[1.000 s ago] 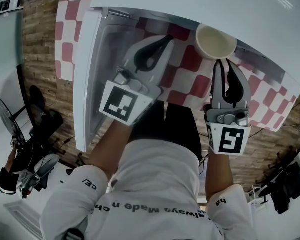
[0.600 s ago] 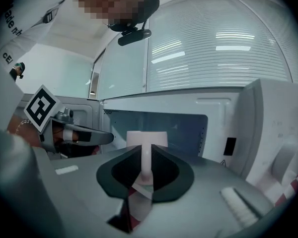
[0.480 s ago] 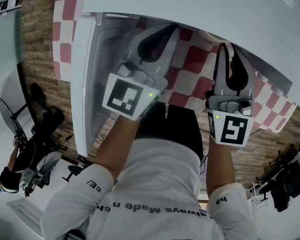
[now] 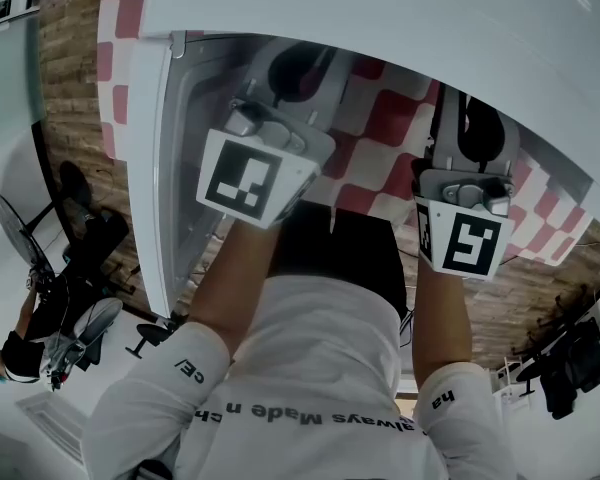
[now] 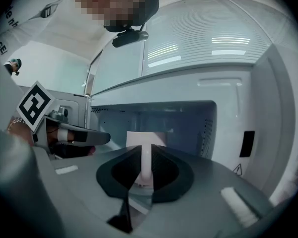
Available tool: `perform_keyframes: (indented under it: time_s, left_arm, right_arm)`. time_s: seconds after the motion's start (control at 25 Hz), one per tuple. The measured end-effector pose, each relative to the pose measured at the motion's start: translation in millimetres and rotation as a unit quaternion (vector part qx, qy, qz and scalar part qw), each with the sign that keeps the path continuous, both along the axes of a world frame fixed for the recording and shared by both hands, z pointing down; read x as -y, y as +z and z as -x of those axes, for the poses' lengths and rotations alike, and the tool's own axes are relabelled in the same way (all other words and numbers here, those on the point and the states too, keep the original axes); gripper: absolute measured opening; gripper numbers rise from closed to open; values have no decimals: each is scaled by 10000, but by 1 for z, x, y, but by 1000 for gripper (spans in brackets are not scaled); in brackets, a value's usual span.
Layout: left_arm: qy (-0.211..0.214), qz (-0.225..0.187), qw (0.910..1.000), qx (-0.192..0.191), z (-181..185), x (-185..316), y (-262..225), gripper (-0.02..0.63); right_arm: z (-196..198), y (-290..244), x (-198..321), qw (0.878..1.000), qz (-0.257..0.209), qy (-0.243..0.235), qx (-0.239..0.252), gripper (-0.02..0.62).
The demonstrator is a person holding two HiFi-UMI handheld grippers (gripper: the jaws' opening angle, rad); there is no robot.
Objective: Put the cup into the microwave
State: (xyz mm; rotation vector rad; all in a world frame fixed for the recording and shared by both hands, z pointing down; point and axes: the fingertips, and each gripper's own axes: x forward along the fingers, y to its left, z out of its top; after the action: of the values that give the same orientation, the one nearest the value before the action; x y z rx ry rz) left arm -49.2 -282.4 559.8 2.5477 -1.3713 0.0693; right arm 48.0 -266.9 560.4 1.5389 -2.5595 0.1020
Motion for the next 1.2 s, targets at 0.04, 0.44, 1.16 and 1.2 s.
perform_keyframes:
  time_s: [0.04, 0.44, 1.16, 1.2]
  left_arm:
    - [-10, -20, 10000, 2, 0, 2, 0, 3]
    - [-108, -90, 9999, -15, -3, 15, 7, 3]
    - [-192, -65, 9998, 59, 5, 23, 22, 3]
    - [-193, -54, 9998, 65, 5, 23, 23, 3]
  right_arm:
    - [-1, 1, 1, 10000, -19, 20, 2, 41]
    - [1, 11, 16, 9999, -131, 71, -26, 41]
    - [10, 23, 32, 9998, -196, 57, -31, 41]
    - [9, 25, 32, 9998, -175, 47, -5, 43]
